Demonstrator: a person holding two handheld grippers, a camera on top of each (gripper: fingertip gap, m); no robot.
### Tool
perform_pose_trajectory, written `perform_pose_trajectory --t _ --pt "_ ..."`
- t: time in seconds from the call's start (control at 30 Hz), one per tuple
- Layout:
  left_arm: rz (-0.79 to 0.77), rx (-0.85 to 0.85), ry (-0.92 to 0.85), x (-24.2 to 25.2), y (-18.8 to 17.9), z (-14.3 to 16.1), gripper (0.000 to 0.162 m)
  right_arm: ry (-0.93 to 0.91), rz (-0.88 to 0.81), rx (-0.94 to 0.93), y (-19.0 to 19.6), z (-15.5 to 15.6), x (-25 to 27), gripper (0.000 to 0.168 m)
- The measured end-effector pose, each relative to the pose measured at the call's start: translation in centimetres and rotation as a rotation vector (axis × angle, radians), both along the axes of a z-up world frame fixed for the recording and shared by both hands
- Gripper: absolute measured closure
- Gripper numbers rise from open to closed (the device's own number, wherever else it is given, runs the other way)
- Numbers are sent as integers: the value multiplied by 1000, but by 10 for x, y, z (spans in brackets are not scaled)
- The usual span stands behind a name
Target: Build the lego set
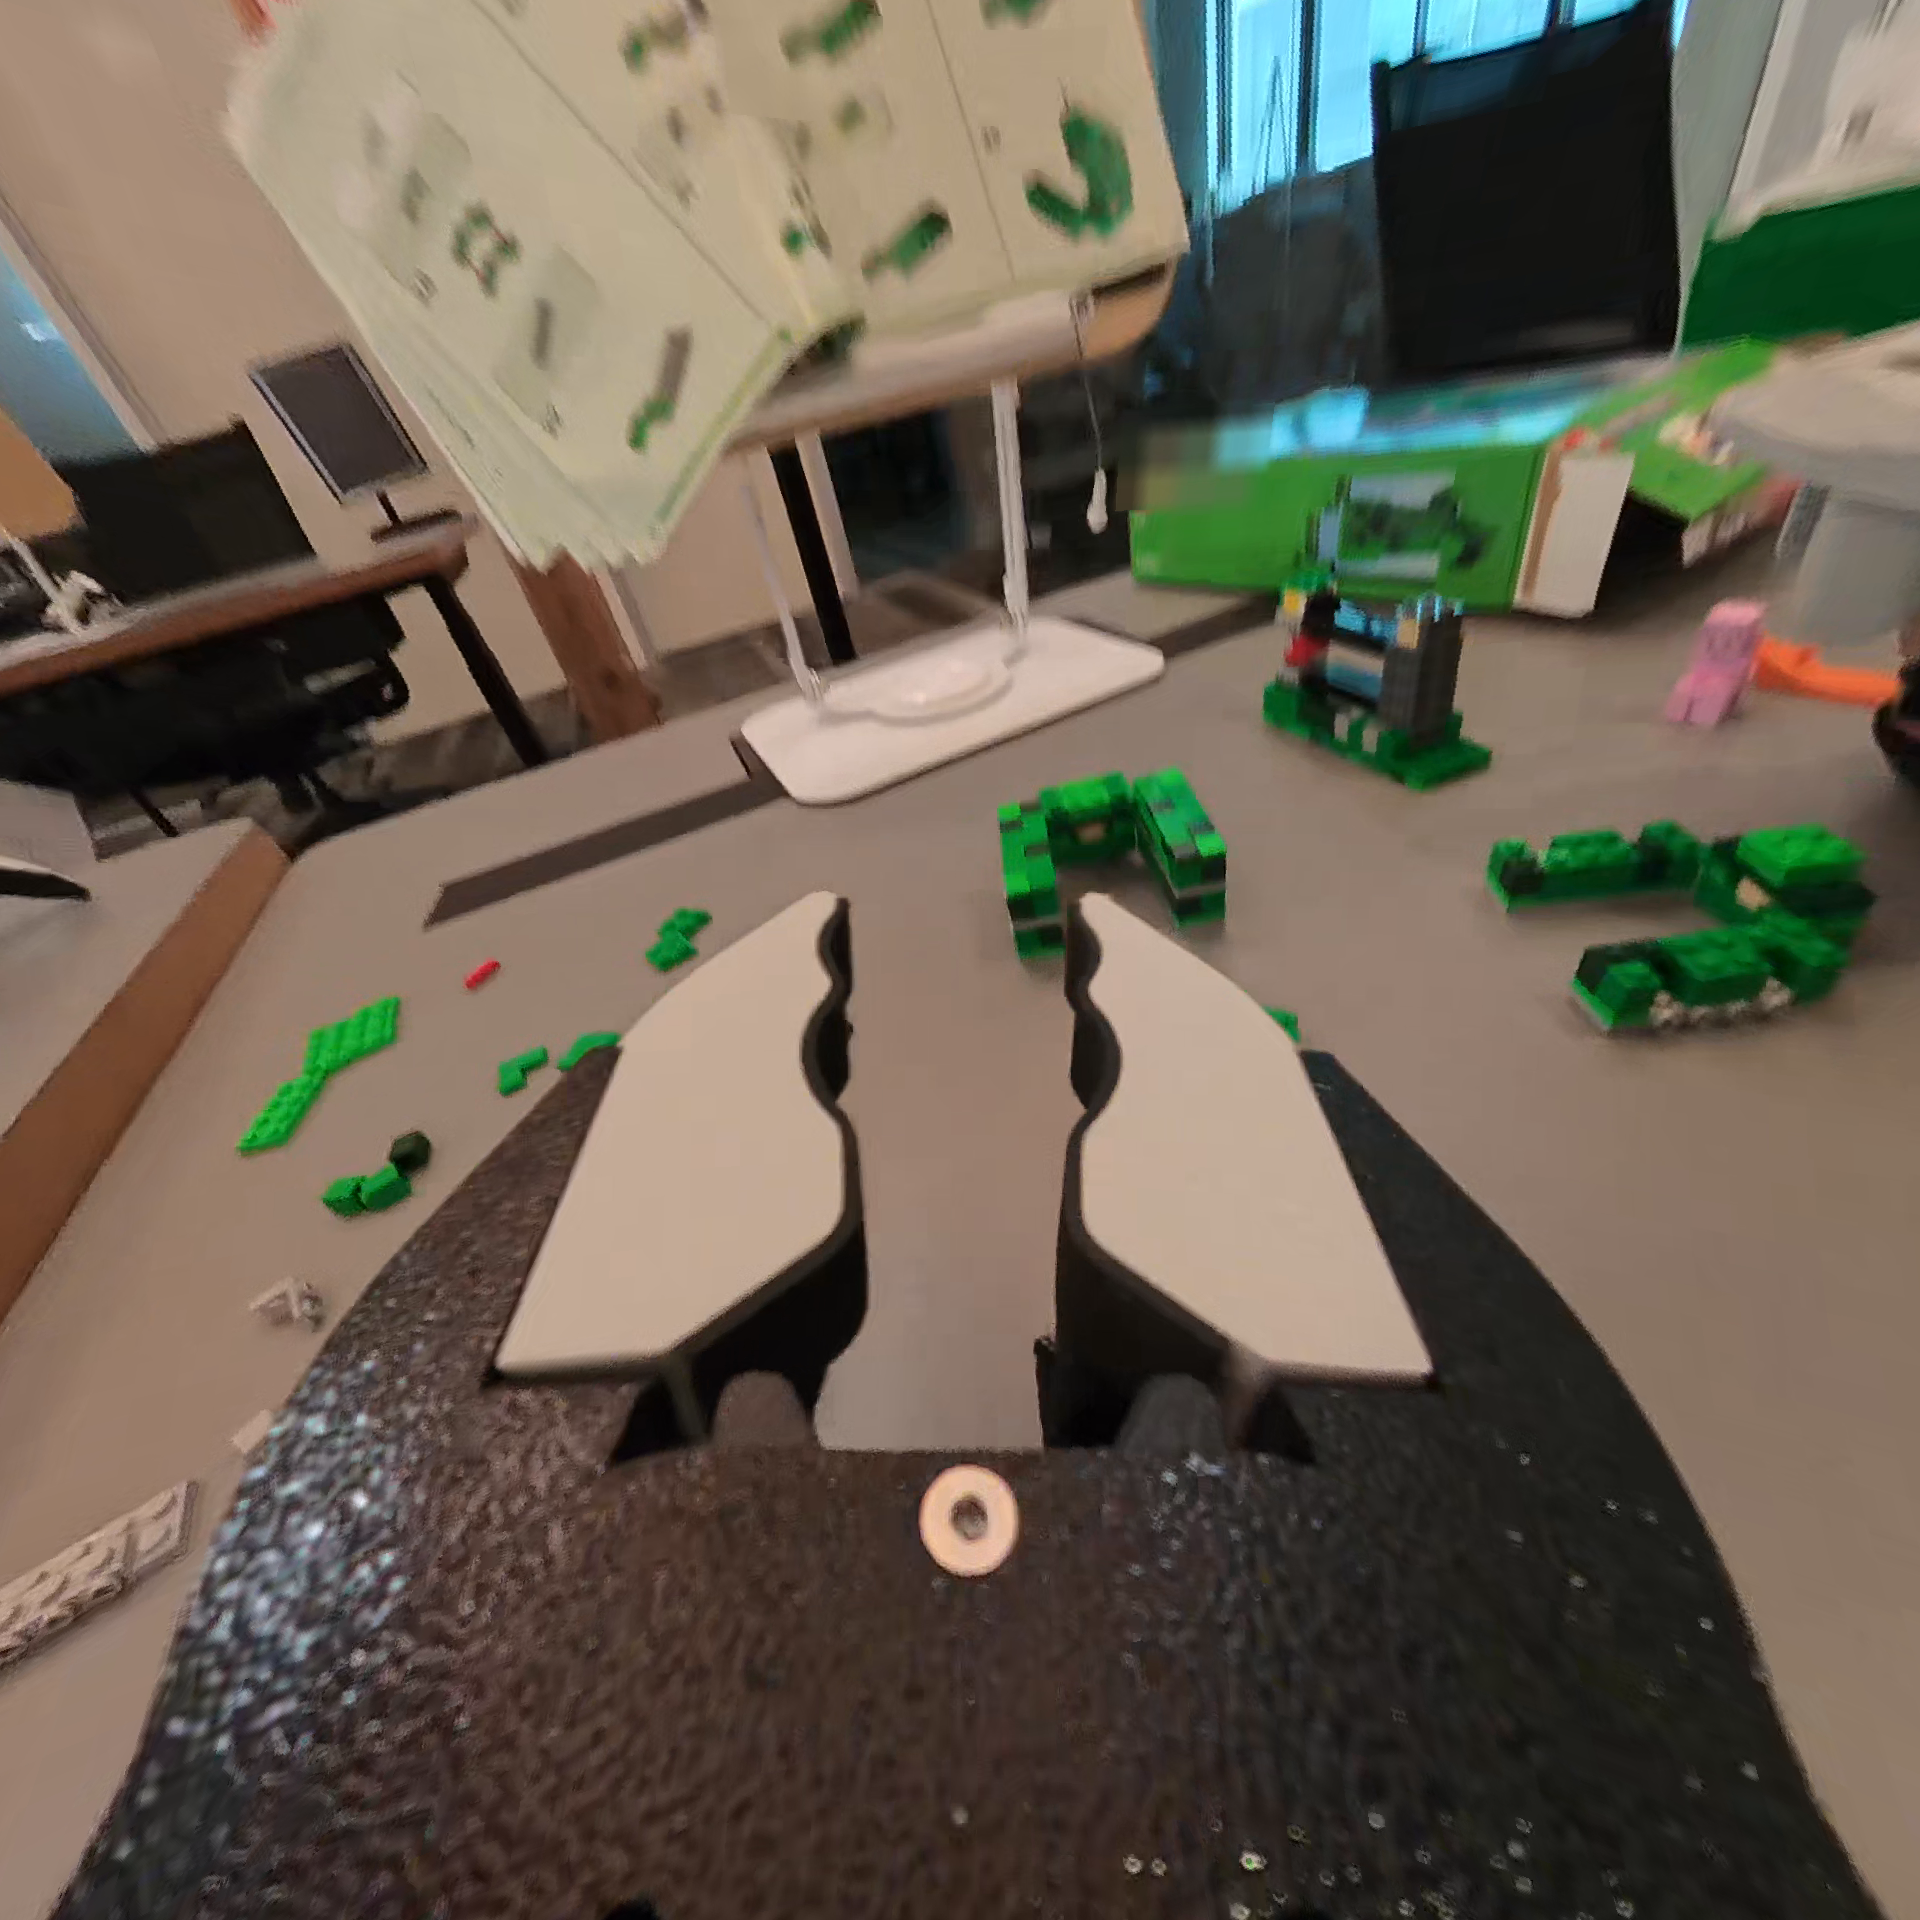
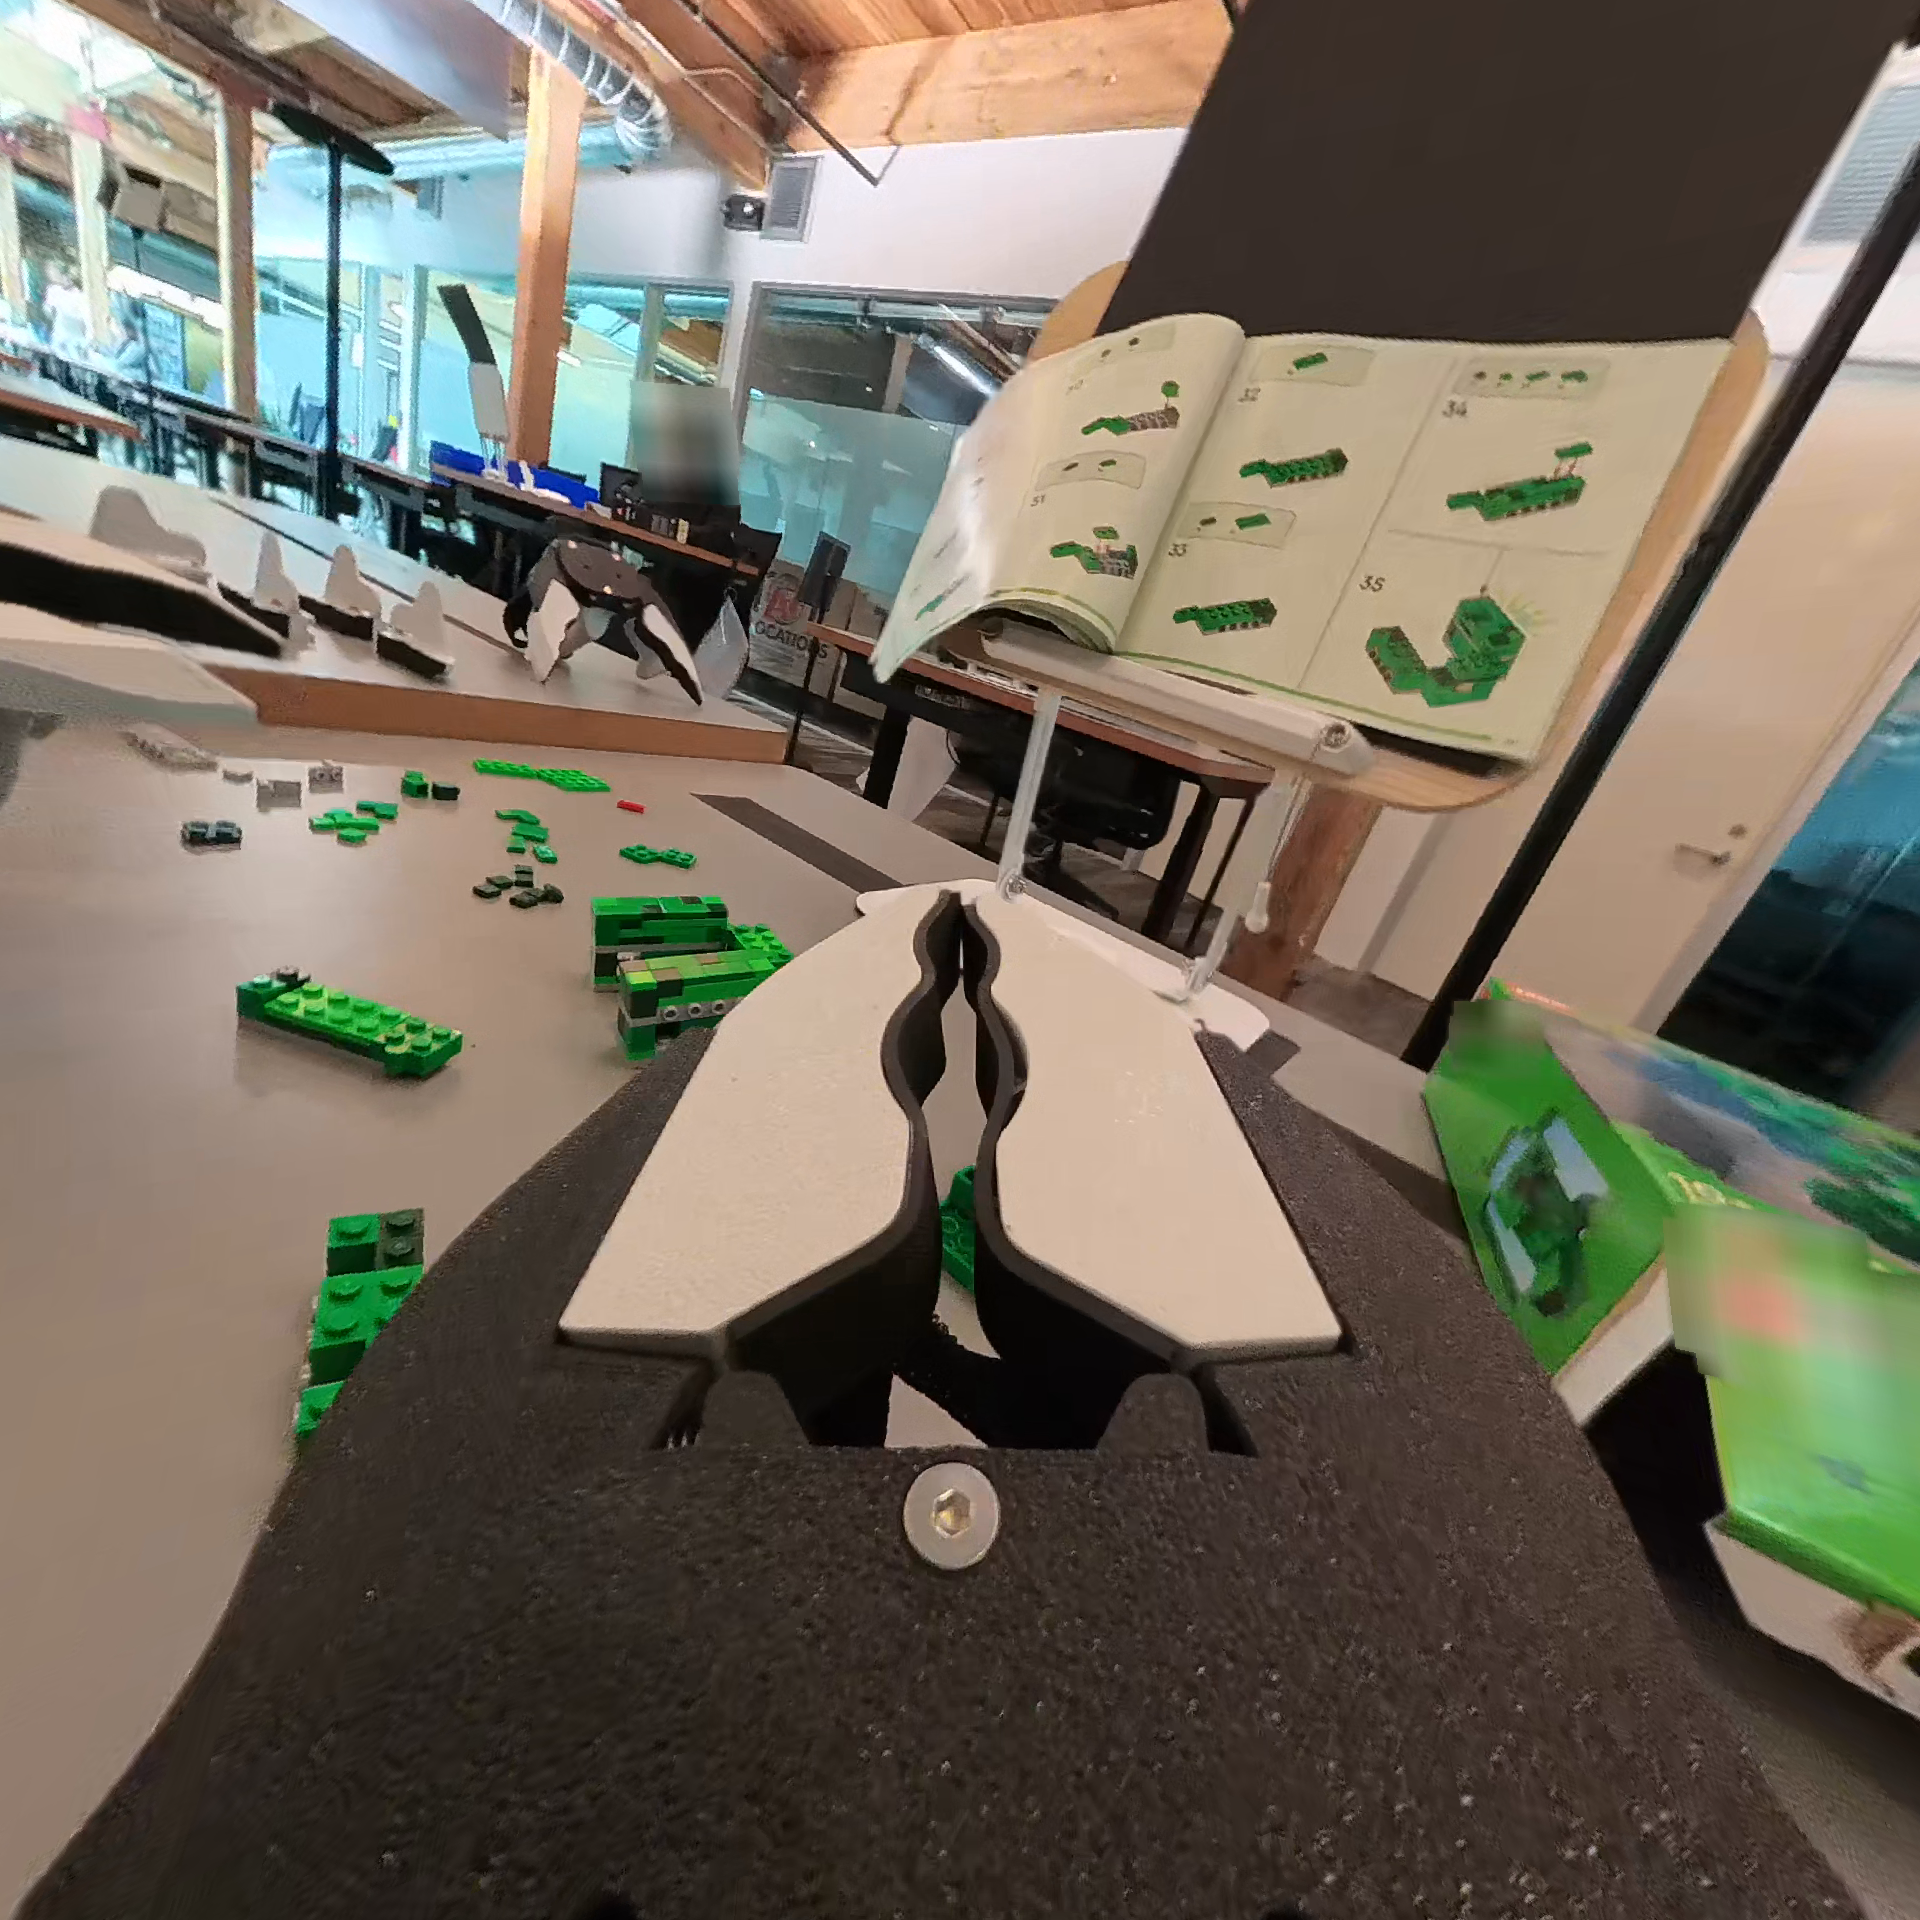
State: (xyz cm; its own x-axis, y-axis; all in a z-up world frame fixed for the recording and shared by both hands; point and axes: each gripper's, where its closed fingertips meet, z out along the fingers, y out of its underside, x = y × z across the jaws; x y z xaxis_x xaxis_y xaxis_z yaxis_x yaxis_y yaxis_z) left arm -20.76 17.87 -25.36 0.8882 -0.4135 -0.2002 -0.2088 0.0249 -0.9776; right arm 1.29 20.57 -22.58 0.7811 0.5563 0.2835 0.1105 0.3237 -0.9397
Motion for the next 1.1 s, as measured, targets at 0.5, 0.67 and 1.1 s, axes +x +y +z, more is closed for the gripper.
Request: perform_pose_trajectory --t 0.5,0.67,1.1 --pt "181 137 -46 -30 11 15 111 -18 -38 -34 9 -6 4 168" --pt "171 162 -21 -27 10 17 114 -8 -25 -33 9 -5 4 168" --pt "152 154 -26 -27 10 16 127 -12 -12 -29 8 -5 2 168"
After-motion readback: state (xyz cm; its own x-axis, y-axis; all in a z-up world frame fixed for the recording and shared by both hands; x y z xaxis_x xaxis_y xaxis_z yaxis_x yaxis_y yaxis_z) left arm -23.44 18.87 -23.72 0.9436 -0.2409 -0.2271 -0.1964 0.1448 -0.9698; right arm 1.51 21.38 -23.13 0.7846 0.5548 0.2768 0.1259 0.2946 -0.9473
